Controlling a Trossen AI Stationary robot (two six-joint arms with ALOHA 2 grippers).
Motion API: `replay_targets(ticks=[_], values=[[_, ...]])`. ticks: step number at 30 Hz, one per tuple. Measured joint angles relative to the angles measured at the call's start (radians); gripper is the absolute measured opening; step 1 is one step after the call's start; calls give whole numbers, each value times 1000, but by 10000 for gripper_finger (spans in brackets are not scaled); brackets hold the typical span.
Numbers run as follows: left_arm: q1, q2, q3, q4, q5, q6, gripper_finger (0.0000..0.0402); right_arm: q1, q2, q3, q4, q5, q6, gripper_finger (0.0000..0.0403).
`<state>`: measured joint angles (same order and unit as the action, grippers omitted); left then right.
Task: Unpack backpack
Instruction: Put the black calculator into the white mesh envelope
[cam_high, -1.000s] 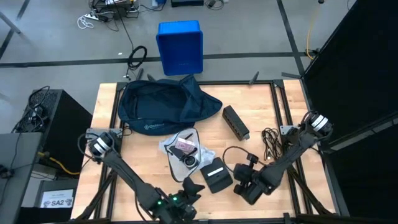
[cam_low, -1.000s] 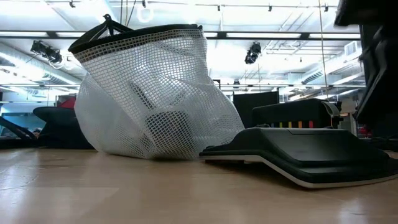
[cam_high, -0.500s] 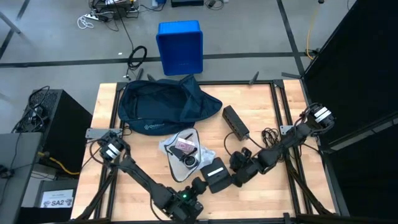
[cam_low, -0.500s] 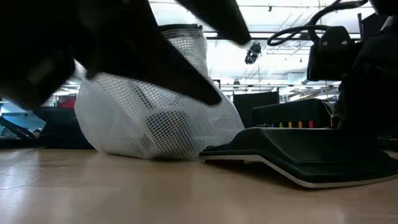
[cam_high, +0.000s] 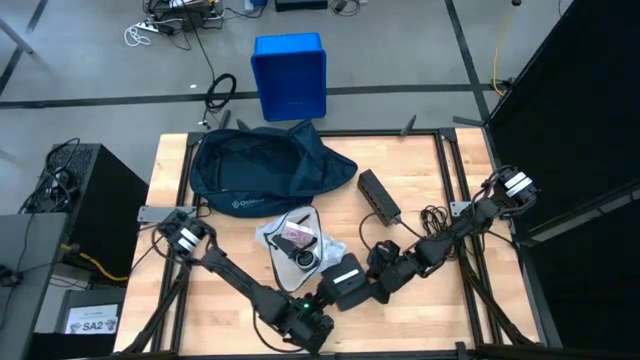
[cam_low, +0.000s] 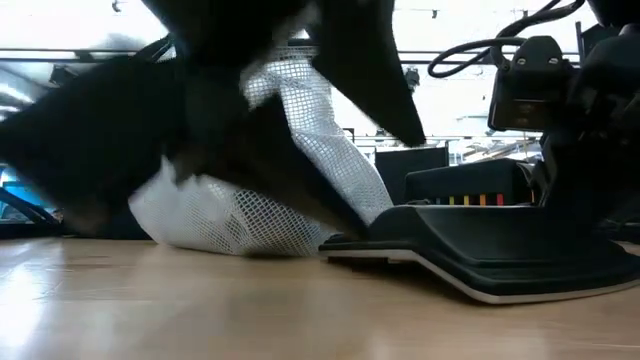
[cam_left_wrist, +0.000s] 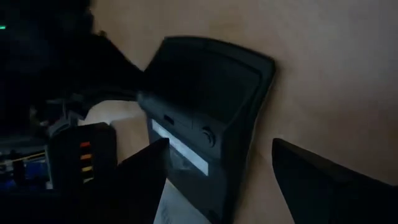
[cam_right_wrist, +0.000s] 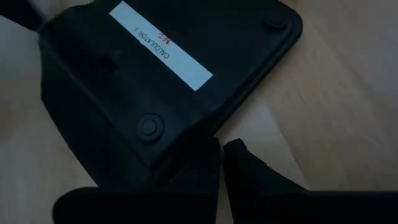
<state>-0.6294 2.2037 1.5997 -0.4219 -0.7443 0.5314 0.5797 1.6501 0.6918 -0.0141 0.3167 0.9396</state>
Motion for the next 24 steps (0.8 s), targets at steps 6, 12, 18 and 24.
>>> replay_targets(ticks=[6,12,18,24], values=[[9,73,2,77,-52,128,257,-5,0,0,47,-7,-26,0],[10,82,3,114,-99,151,254,-5,1,0,58,-10,-27,0],[20,86,15,161,-95,157,223,-5,2,0,141,-38,-61,0],[36,87,17,203,-92,141,177,-4,2,-1,204,-57,-81,0]])
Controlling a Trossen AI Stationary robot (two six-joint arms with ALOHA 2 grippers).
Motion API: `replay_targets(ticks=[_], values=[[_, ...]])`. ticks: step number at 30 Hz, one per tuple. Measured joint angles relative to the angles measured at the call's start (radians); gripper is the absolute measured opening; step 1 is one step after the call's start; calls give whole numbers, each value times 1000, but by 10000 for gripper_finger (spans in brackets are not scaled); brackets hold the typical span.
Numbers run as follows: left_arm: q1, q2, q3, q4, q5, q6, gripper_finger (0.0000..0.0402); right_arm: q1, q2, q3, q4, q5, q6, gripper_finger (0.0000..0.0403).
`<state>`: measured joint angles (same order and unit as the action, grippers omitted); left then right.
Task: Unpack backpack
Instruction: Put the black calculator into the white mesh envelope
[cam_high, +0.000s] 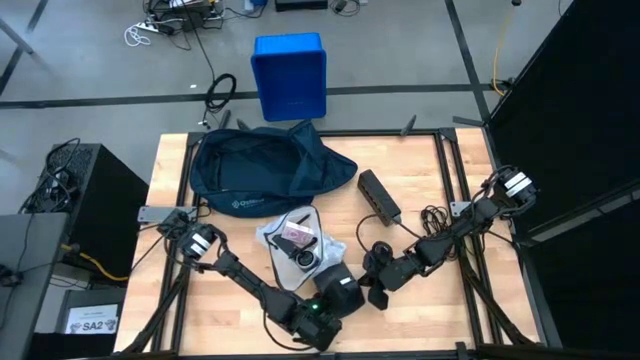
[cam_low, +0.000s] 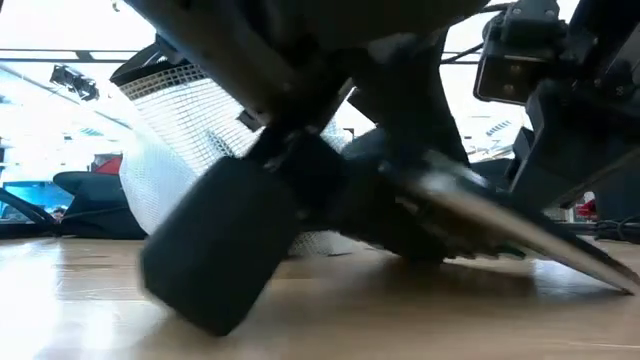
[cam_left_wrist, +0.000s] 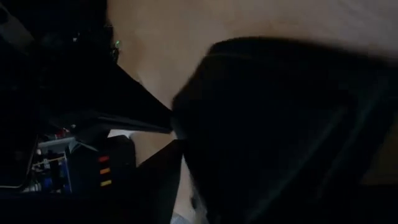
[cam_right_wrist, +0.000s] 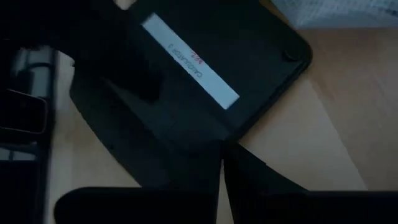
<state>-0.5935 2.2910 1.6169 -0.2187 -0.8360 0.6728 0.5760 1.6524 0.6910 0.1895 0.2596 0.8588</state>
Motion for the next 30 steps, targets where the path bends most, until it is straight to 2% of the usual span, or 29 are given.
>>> replay_targets(ticks=[4,7,11,16,20,22,24,26,27,30], values=[[5,2,1,50,-7,-2,119,17,0,1,2,4,-7,0],[5,3,2,76,-16,-9,69,21,-3,1,-2,56,-19,0],[-12,7,39,65,-22,-12,69,19,-3,1,-36,79,-22,0],[-63,-3,200,-43,-51,-11,69,12,-3,2,-61,83,-24,0],[-104,-12,382,-242,-91,-11,69,-2,-4,2,-69,93,-33,0],[-131,-12,496,-443,-210,-36,69,-3,-4,2,-69,93,-42,0],[-152,-16,626,-648,-311,-138,69,-3,-4,2,-69,93,-51,0],[-163,-53,735,-830,-304,-314,69,-1,-4,2,-60,94,-58,0],[-163,-86,743,-864,-278,-407,69,1,-4,2,-58,99,-63,0],[-164,-229,664,-924,-229,-586,69,11,-8,5,-57,114,-96,0]])
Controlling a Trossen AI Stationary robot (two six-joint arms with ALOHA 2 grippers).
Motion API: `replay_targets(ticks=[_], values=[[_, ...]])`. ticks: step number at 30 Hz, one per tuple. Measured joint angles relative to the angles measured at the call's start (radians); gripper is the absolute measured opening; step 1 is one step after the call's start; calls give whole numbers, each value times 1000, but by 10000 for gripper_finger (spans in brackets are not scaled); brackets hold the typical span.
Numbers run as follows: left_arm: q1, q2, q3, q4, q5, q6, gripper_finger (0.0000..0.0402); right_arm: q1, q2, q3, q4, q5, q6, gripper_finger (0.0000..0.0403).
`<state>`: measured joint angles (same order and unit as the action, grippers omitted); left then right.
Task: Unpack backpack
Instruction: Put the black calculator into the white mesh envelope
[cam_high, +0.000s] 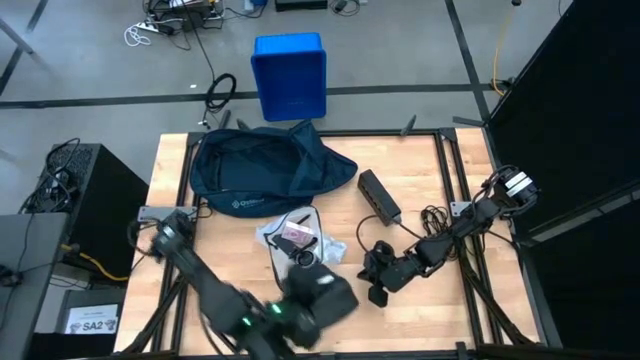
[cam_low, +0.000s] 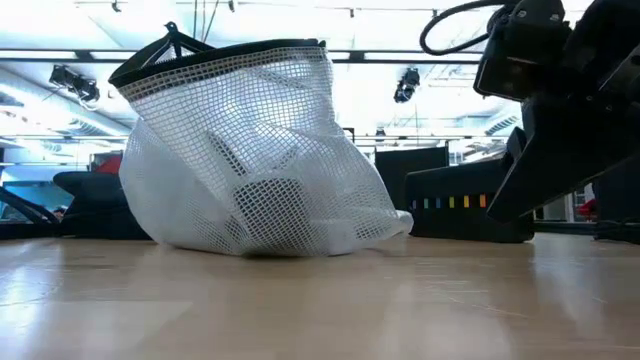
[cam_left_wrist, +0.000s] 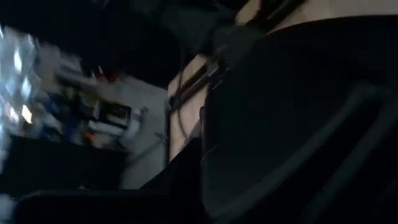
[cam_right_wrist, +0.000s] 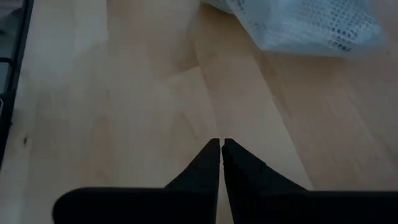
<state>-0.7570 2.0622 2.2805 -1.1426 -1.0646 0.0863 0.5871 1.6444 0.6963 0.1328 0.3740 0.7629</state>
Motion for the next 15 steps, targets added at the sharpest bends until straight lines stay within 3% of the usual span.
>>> replay_targets(ticks=[7,12,15], values=[[66,-197,-157,-120,82,-276,69,1,-17,7,49,-1,-60,0],[147,-221,-299,-72,177,-302,69,2,-17,7,109,0,-102,0],[163,-255,-392,14,178,-303,69,10,-17,7,139,0,-120,0]])
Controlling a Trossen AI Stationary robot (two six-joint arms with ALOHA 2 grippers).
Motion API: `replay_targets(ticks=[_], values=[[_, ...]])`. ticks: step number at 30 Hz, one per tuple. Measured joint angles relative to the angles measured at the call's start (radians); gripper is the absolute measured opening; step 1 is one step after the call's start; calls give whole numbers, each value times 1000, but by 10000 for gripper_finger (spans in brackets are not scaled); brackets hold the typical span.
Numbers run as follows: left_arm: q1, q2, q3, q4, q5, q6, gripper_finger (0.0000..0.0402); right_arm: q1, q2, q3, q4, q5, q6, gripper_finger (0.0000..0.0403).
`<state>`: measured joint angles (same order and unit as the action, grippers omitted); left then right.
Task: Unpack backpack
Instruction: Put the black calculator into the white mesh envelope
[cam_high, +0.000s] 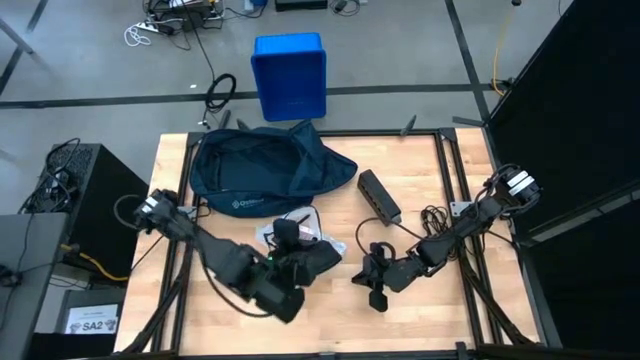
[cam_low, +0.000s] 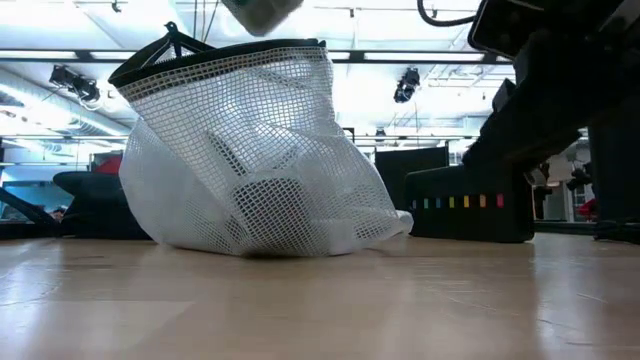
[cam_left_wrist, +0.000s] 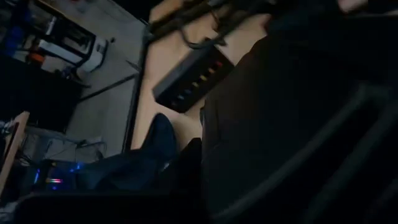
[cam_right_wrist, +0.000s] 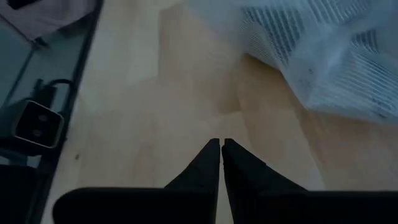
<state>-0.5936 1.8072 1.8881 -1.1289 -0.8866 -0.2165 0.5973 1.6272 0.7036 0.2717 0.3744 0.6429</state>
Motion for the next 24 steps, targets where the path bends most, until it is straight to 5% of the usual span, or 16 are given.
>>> replay_targets(ticks=[10,16,24], values=[[-12,-415,-557,556,16,45,69,68,0,0,12,66,-35,1],[21,-554,-839,1111,274,228,69,77,0,0,11,76,-71,1],[115,-514,-868,978,276,182,69,69,0,0,12,78,-76,2]])
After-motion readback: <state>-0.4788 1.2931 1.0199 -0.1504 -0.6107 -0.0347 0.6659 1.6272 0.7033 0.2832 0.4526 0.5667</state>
